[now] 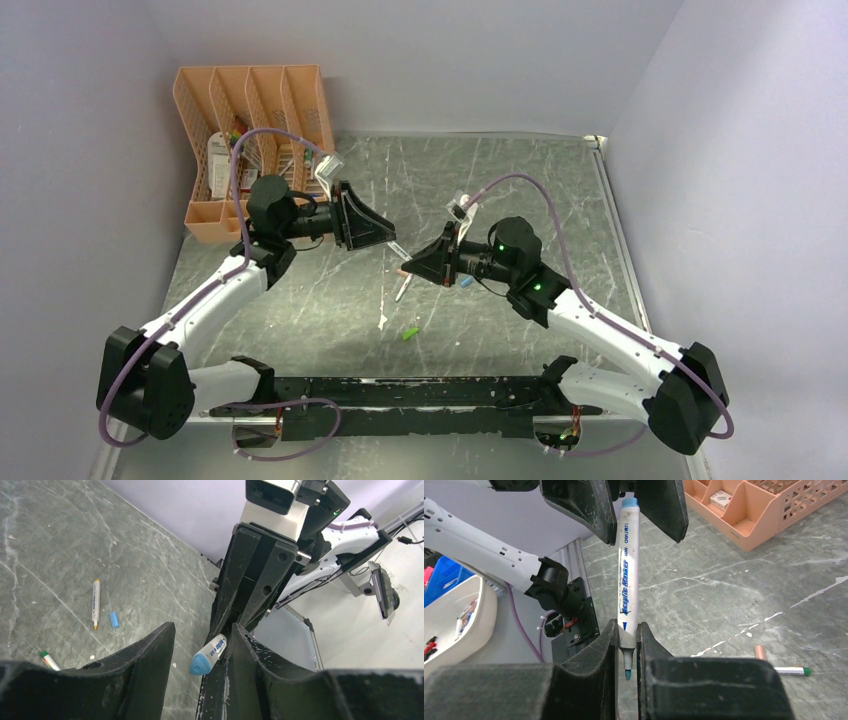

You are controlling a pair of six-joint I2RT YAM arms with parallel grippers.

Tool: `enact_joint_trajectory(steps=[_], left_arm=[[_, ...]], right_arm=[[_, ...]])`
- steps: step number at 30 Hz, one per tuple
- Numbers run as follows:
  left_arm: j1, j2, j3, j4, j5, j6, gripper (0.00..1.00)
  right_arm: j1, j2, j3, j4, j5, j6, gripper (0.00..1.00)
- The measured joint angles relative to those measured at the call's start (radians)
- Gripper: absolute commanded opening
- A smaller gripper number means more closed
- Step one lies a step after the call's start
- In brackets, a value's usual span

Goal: Insert the pens into the pen caps

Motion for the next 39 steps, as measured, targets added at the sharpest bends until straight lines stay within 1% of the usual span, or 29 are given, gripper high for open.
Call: enact_joint_trajectory(steps=[2, 5, 6, 9, 10, 11, 12, 14, 16, 17, 20, 24, 25, 27, 31, 34, 36, 39], left_arm=[[0.000, -0.006, 0.010, -0.033, 0.009, 0.029, 0.49], [0.000, -0.014, 0.014, -0.077, 0.021, 0.064, 0.34], [0.000, -0.018, 0.014, -0.094, 0.024, 0.075, 0.33], [0.000, -0.026, 0.014, -0.121, 0.029, 0.098, 0.44], [0.000, -0.029, 0.014, -0.129, 0.032, 0.105, 0.46], [0.000, -0.033, 0.014, -0.137, 0.036, 0.112, 0.44], [0.000, -0.036, 0.014, -0.145, 0.039, 0.117, 0.41], [0.000, -0.041, 0.014, -0.161, 0.043, 0.126, 0.29], [0.000, -0.043, 0.014, -0.171, 0.046, 0.134, 0.12], [0.000, -0.044, 0.014, -0.171, 0.049, 0.130, 0.08], [0.000, -0.050, 0.015, -0.169, 0.063, 0.126, 0.07], [0.000, -0.057, 0.013, -0.155, 0.038, 0.110, 0.07], [0.000, -0.061, 0.007, -0.138, 0.016, 0.098, 0.07], [0.000, -0.075, -0.018, -0.082, -0.040, 0.056, 0.07], [0.000, -0.095, -0.099, 0.080, -0.176, -0.065, 0.07], [0.000, -0.122, -0.210, 0.241, -0.296, -0.165, 0.07], [0.000, -0.142, -0.274, 0.320, -0.380, -0.214, 0.07], [-0.004, -0.150, -0.307, 0.406, -0.485, -0.260, 0.07]], right_arm=[[0.000, 0.007, 0.003, 0.003, -0.005, 0.000, 0.00], [0.000, 0.018, 0.003, 0.006, -0.010, 0.001, 0.00], [0.000, 0.021, 0.003, 0.006, -0.012, 0.001, 0.00], [0.001, 0.023, 0.003, 0.006, -0.018, 0.001, 0.00], [0.001, 0.023, 0.003, 0.008, -0.019, 0.001, 0.00], [0.001, 0.023, 0.003, 0.009, -0.017, 0.002, 0.00], [0.001, 0.023, 0.003, 0.008, -0.017, 0.002, 0.00], [0.001, 0.023, 0.003, 0.012, -0.017, 0.002, 0.00], [0.001, 0.023, 0.003, 0.014, -0.020, 0.002, 0.00], [0.001, 0.023, 0.003, 0.013, -0.020, -0.001, 0.00], [0.002, 0.029, 0.003, 0.006, -0.028, -0.007, 0.01], [0.003, 0.028, 0.003, 0.018, -0.005, 0.003, 0.57], [0.003, 0.022, 0.001, 0.023, 0.018, 0.011, 0.61], [0.001, -0.001, -0.015, 0.035, 0.071, 0.031, 0.73], [-0.015, -0.095, -0.079, 0.092, 0.188, 0.106, 0.82], [-0.063, -0.137, -0.143, 0.197, 0.245, 0.227, 0.87], [-0.094, -0.123, -0.179, 0.276, 0.265, 0.321, 0.87], [-0.116, -0.044, -0.230, 0.419, 0.289, 0.474, 0.86]])
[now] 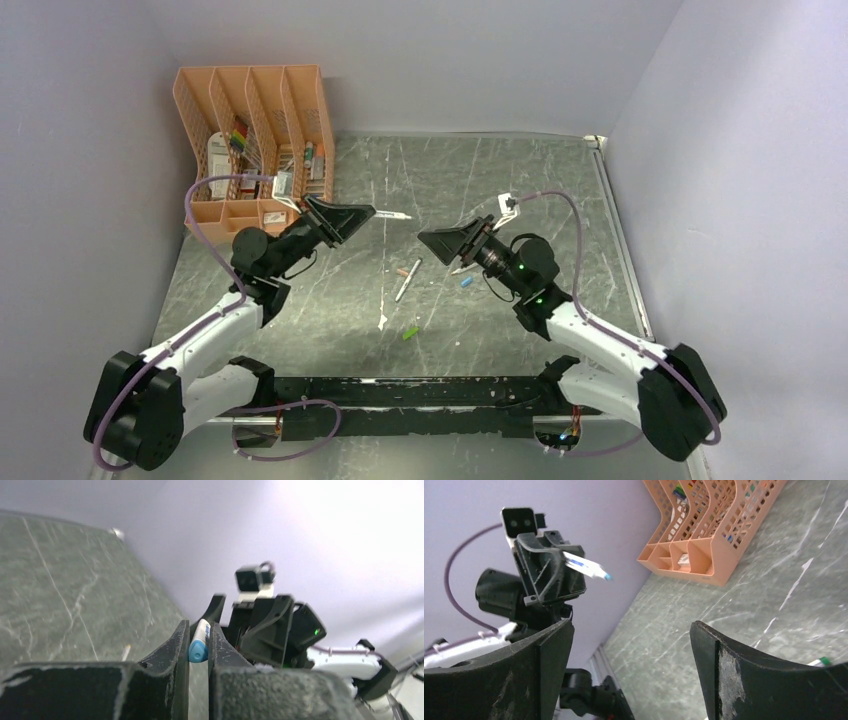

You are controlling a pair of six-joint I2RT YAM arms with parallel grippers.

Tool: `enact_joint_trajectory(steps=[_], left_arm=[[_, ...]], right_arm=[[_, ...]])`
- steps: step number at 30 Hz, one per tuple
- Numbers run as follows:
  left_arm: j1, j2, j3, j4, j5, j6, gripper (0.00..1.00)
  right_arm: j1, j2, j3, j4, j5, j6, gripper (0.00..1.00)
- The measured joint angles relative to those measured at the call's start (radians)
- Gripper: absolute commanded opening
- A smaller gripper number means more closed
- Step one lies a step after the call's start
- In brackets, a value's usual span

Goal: Insert the pens into the pen caps

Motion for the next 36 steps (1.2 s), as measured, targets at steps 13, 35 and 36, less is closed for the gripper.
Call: enact_joint_trajectory(steps=[13, 35, 36], left_arm=[[-0.101, 0.040, -0.032, 0.227, -0.190, -0.037, 0.07], [-0.146, 0.067, -0.013, 0.252, -0.224, 0.012, 0.28], [-0.146, 0.067, -0.009, 0.250, -0.224, 0.013, 0.36]], right_arm=[[0.020, 0.246, 0.134, 0.270, 0.013, 0.164, 0.75], [0.042, 0.306, 0.161, 0.391, -0.032, 0.183, 0.00], [0.042, 0.306, 0.162, 0.393, -0.034, 0.184, 0.00]])
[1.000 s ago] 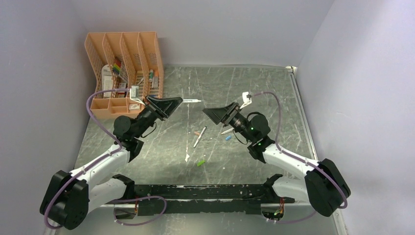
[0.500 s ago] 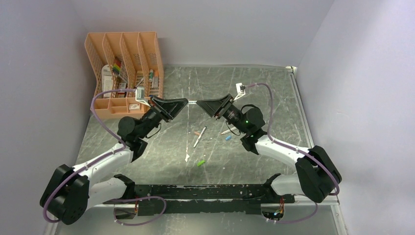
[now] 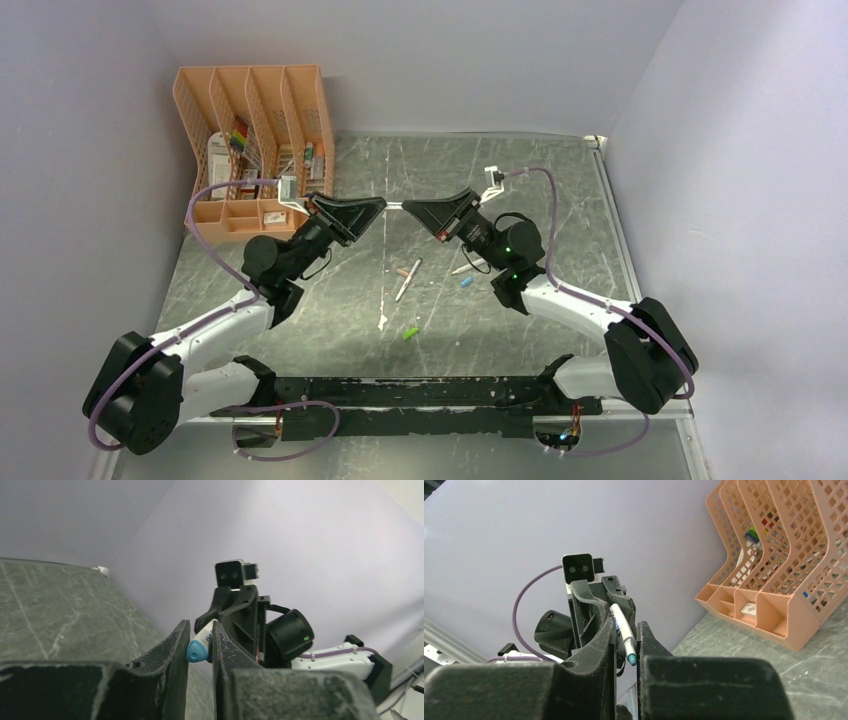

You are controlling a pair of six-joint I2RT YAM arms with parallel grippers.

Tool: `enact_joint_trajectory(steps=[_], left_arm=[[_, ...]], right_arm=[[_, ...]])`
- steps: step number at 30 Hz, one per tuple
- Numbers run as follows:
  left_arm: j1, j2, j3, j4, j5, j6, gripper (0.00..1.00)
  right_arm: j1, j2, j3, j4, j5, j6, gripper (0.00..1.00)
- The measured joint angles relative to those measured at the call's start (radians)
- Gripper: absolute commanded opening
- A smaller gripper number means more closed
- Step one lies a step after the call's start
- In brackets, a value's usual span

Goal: Insert the pens into the pen caps

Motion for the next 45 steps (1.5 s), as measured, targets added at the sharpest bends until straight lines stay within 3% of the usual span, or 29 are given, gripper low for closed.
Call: enact_joint_trajectory(steps=[3, 4, 6, 7, 14, 19, 23, 25, 30, 45], left_arm=[[0.000, 0.000, 0.021, -0.054, 0.000, 0.040, 0.68], [-0.001, 0.000, 0.032, -0.085, 0.004, 0.056, 0.84], [0.003, -0.012, 0.055, -0.161, 0.020, 0.092, 0.98], [0.008, -0.021, 0.066, -0.194, 0.031, 0.107, 1.00], [0.168, -0.096, 0.210, -0.435, 0.196, 0.232, 1.00], [0.185, -0.051, 0.287, -0.473, 0.457, 0.321, 0.83], [0.172, 0.028, 0.299, -0.529, 0.624, 0.396, 0.78], [0.164, 0.047, 0.303, -0.610, 0.651, 0.454, 0.70], [0.142, 0.066, 0.353, -0.751, 0.701, 0.580, 0.69], [0.088, 0.150, 0.377, -0.860, 0.695, 0.695, 0.63]], right_arm=[[-0.001, -0.005, 0.011, -0.012, -0.006, -0.017, 0.00], [-0.001, -0.010, 0.018, -0.034, -0.010, -0.032, 0.00], [-0.007, -0.016, 0.039, -0.097, -0.032, -0.072, 0.00], [-0.014, -0.022, 0.056, -0.146, -0.054, -0.101, 0.00], [-0.126, -0.084, 0.194, -0.528, -0.233, -0.360, 0.00], [-0.152, -0.092, 0.284, -0.797, -0.362, -0.545, 0.00], [-0.152, -0.090, 0.343, -0.973, -0.422, -0.656, 0.00], [-0.152, -0.090, 0.346, -1.007, -0.450, -0.681, 0.00], [-0.153, -0.087, 0.347, -1.074, -0.499, -0.720, 0.00], [-0.153, -0.051, 0.390, -1.056, -0.579, -0.708, 0.00]])
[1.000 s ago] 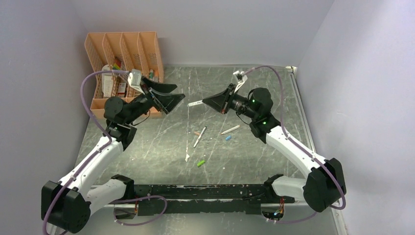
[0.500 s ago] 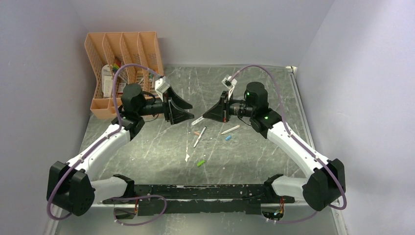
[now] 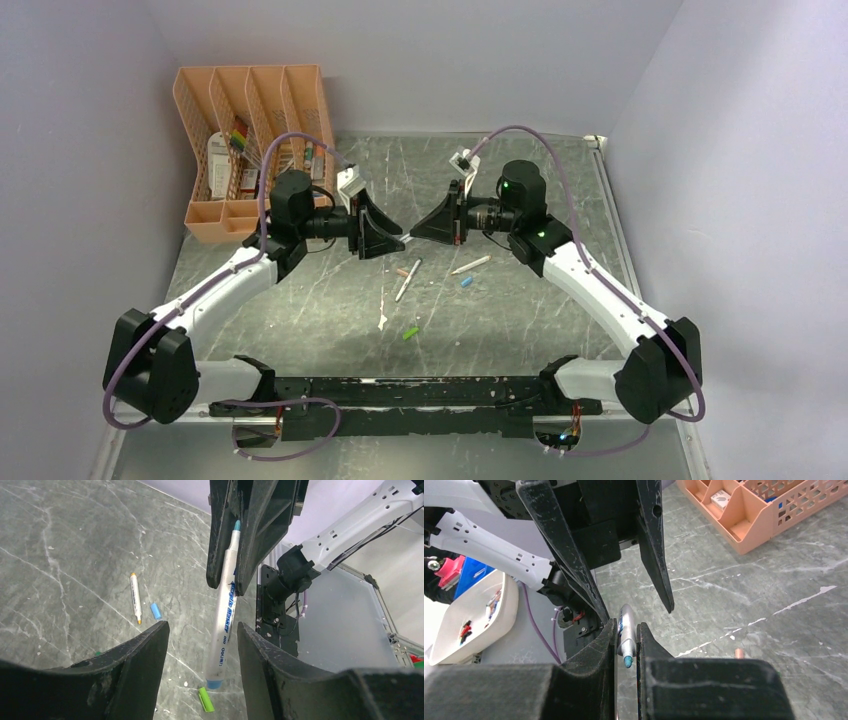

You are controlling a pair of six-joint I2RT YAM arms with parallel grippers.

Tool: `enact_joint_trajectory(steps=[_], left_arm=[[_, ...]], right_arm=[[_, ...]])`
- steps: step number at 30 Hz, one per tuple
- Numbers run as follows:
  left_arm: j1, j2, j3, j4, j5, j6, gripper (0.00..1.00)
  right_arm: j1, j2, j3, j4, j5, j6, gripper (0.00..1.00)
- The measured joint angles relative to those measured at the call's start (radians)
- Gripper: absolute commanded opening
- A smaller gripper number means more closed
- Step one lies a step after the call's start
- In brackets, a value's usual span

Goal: Insert the pens into the pen caps

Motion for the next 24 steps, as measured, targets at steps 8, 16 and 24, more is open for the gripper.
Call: enact_joint_trajectory(steps=[8, 16, 24], left_arm=[[-0.030, 0.039, 0.000, 0.010, 0.001, 0.000, 0.57], [-0.051, 0.061, 0.000, 0.013, 0.007, 0.018, 0.07], [-0.053, 0.060, 0.000, 0.022, -0.012, 0.030, 0.46]], right_arm=[[0.000, 0.034, 0.010, 0.024, -0.003, 0.014, 0.00], [-0.001, 0.057, 0.025, 0.027, 0.003, 0.020, 0.00], [-0.005, 0.070, 0.045, 0.013, -0.002, 0.015, 0.00]])
